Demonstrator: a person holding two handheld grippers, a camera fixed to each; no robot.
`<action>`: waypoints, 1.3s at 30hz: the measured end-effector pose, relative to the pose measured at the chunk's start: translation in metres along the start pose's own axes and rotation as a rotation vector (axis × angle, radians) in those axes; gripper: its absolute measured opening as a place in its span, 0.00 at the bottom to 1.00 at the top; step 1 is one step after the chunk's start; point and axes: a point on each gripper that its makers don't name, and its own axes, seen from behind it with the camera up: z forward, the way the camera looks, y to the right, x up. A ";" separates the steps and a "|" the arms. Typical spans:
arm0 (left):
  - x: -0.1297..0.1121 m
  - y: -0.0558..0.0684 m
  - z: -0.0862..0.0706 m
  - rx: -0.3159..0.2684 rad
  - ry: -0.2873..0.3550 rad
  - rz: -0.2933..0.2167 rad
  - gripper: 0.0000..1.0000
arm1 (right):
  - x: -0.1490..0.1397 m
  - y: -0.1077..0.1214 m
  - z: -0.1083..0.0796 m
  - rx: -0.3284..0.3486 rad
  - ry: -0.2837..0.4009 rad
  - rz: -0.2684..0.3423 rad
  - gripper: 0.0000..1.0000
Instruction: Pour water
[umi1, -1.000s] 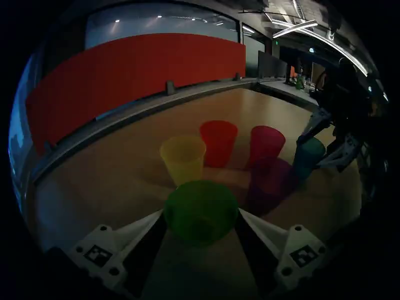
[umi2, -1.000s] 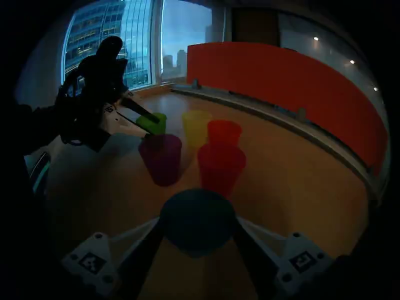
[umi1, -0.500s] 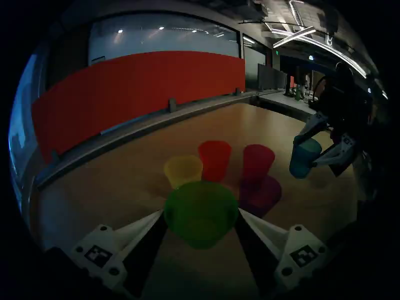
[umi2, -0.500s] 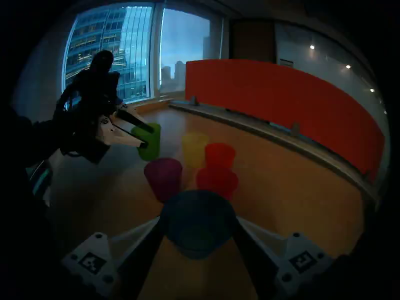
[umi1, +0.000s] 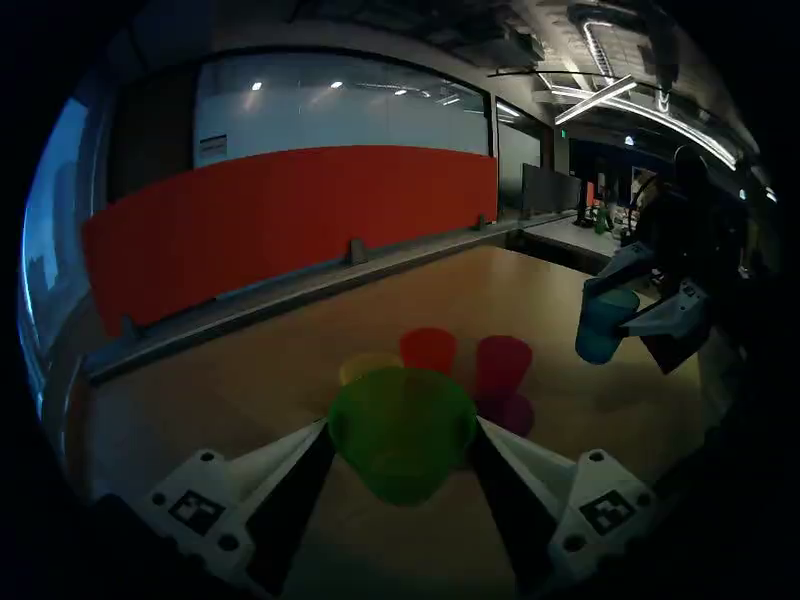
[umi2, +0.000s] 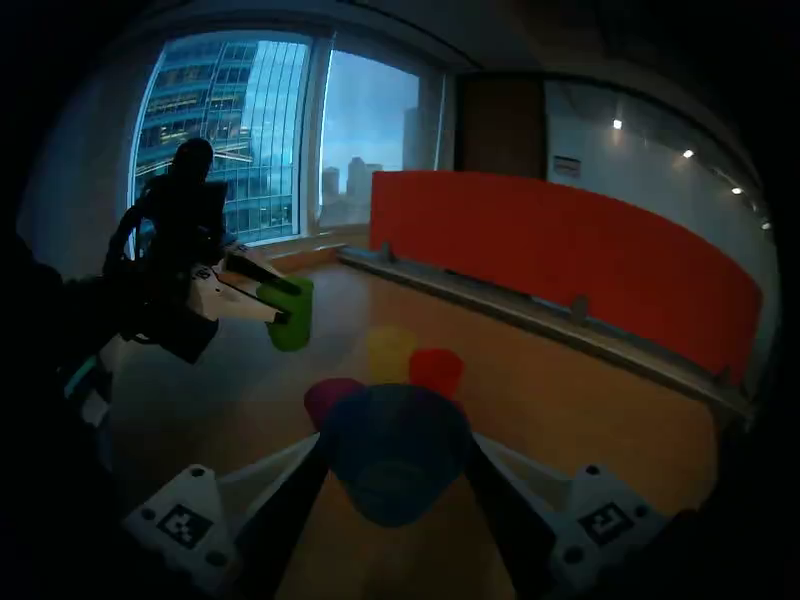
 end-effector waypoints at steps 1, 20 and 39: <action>0.002 0.000 -0.002 0.002 0.006 0.002 0.87 | 0.003 0.000 -0.001 -0.001 0.008 0.000 0.91; 0.043 0.006 -0.038 0.009 0.139 -0.017 0.87 | 0.054 -0.001 -0.010 -0.011 0.135 0.015 0.91; 0.050 0.014 -0.046 -0.005 0.185 -0.024 0.87 | 0.075 0.006 -0.013 -0.028 0.193 -0.005 0.91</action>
